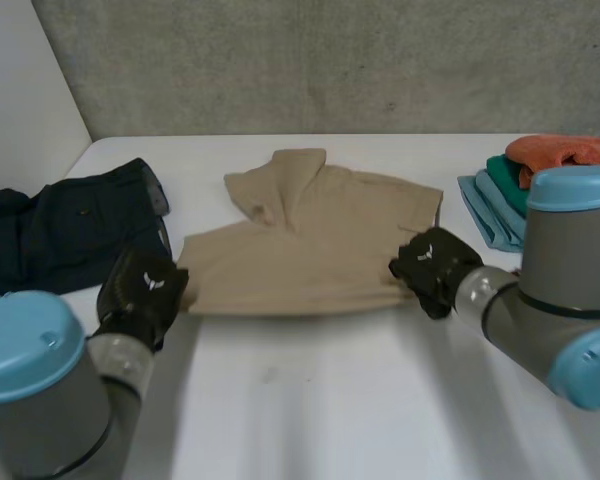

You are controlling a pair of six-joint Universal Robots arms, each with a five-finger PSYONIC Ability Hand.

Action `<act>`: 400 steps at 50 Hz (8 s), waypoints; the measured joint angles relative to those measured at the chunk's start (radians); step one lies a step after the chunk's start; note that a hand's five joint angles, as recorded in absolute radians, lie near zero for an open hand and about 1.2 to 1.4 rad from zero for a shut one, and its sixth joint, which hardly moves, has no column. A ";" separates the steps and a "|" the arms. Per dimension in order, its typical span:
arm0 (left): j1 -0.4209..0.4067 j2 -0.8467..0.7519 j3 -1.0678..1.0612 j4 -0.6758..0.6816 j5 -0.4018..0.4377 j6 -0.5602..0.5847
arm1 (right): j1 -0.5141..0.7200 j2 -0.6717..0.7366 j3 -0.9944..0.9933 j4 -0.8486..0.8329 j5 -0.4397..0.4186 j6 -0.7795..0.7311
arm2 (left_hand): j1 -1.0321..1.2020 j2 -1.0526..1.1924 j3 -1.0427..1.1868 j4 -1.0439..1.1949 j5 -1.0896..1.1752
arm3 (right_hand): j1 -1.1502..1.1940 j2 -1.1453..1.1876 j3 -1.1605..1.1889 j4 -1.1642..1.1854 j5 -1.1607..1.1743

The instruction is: Fold the laundry.

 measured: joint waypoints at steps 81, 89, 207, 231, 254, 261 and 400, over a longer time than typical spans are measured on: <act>0.169 -0.752 1.040 -0.468 0.629 -0.104 | -0.125 -0.291 0.517 0.020 -0.142 -0.169 | -0.012 -0.007 -0.006 -0.005 -0.012 | 0.009 0.000 0.000 0.000 0.001; 0.169 -0.667 0.941 -0.439 0.532 -0.106 | -0.125 -0.291 0.519 0.019 -0.142 -0.169 | -0.012 -0.007 -0.006 -0.005 -0.012 | 0.009 0.000 0.000 0.000 0.002; -0.119 0.384 -0.117 -0.762 0.103 -0.152 | -0.467 -0.537 0.564 0.629 -0.283 -0.567 | -0.016 -0.005 -0.005 -0.005 0.006 | 0.009 0.000 0.000 0.000 0.002; -0.056 -0.422 0.634 -0.100 0.087 -0.117 | -0.180 -0.082 0.139 -0.081 -0.002 -0.148 | -0.016 -0.004 -0.002 -0.001 0.034 | 0.009 0.000 0.000 0.000 0.002; -0.091 -0.482 0.675 -0.052 0.006 -0.024 | -0.190 -0.144 0.178 -0.269 -0.005 0.111 | -0.944 -0.996 -0.982 -0.999 -0.928 | -0.769 -0.953 -0.978 -0.962 -0.937; -0.094 -0.304 0.473 -0.053 0.006 -0.123 | -0.269 -0.304 0.366 -0.169 -0.134 0.206 | -0.944 -0.996 -0.982 -0.999 -0.928 | -0.769 -0.953 -0.978 -0.962 -0.937; -0.195 -0.103 0.377 -0.322 0.132 -0.541 | -0.209 -0.496 0.618 -0.279 -0.181 0.369 | -0.952 -0.996 -0.982 -0.999 -0.928 | -0.828 -0.992 -0.978 -0.964 -0.941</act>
